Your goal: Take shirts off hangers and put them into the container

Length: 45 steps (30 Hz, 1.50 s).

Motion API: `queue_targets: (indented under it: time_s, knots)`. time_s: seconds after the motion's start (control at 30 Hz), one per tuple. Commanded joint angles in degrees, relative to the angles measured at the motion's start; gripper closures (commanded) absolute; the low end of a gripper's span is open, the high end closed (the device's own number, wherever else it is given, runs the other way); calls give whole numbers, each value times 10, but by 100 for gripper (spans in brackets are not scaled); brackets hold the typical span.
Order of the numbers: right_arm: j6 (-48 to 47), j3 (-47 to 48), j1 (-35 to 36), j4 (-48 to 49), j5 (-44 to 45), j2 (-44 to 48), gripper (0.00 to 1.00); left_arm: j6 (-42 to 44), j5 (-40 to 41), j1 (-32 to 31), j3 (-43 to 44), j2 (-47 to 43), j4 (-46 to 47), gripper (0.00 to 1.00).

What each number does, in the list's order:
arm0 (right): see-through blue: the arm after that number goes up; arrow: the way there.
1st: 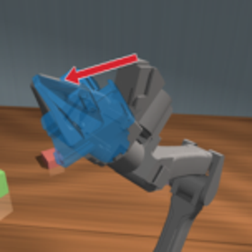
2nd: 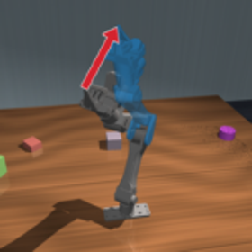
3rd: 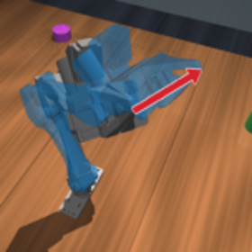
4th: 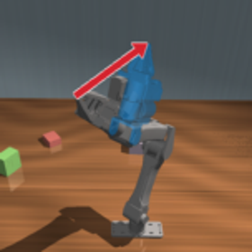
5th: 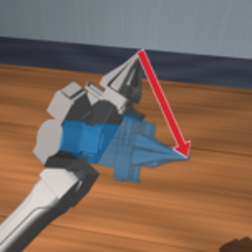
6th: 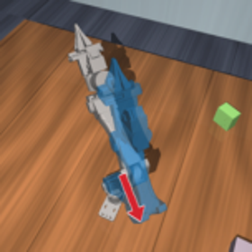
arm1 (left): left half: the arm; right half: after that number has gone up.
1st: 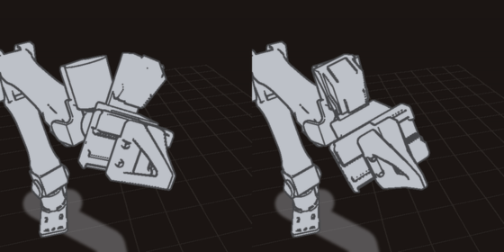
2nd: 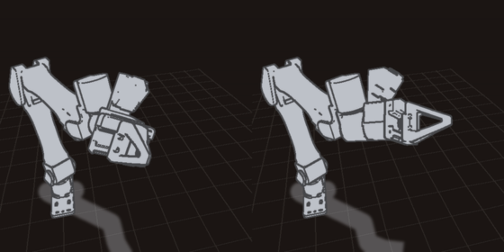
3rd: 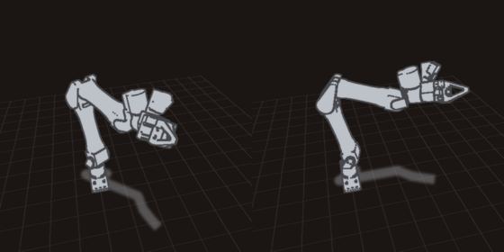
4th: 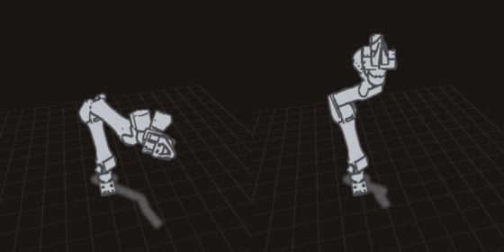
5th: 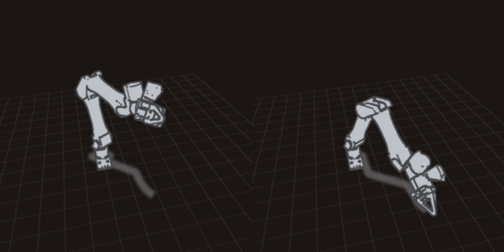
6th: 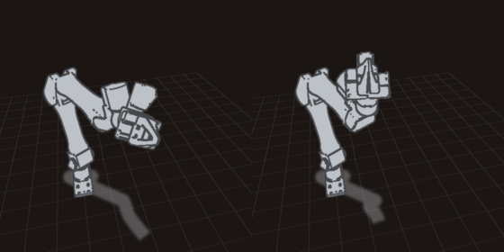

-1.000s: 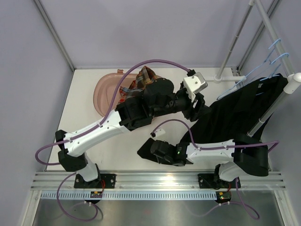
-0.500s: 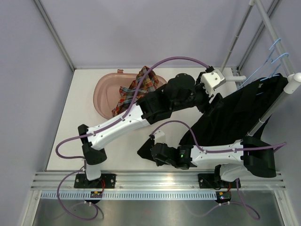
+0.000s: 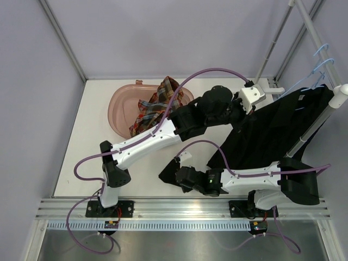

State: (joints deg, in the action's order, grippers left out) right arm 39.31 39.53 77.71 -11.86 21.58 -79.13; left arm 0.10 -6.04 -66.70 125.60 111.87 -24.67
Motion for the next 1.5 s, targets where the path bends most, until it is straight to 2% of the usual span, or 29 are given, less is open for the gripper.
queue_targets:
  time_s: [0.0,0.13,0.4,0.67,0.87,1.03,1.2,1.27,1.3,1.37,1.4,1.47]
  knots:
    - [10,3,10,11,24,9,100,4,-65,1,6,-6,86,100]
    - [11,6,17,7,27,5,100,6,-99,1,-4,-7,117,100]
    - [13,12,24,-4,34,4,100,1,-112,1,-28,-26,182,100]
    - [11,26,32,-12,42,4,100,-33,-93,5,119,59,97,100]
    - [11,32,38,-19,45,-2,100,-59,-99,9,119,77,131,100]
    - [12,35,41,-24,50,-1,100,-85,-82,26,113,75,114,100]
    - [12,42,46,-33,47,-15,100,-81,-36,44,29,10,94,100]
    - [13,44,52,-39,50,-22,89,-77,-27,55,8,-16,69,100]
    - [17,44,60,-43,57,-26,71,-74,-27,58,-13,-29,60,100]
    - [23,43,74,-62,88,-21,54,-70,-27,67,-33,-68,32,100]
    - [31,44,82,-72,101,-16,39,-65,-29,70,-57,-82,24,100]
    - [44,45,109,-101,146,11,35,-61,-38,75,-84,-125,3,100]
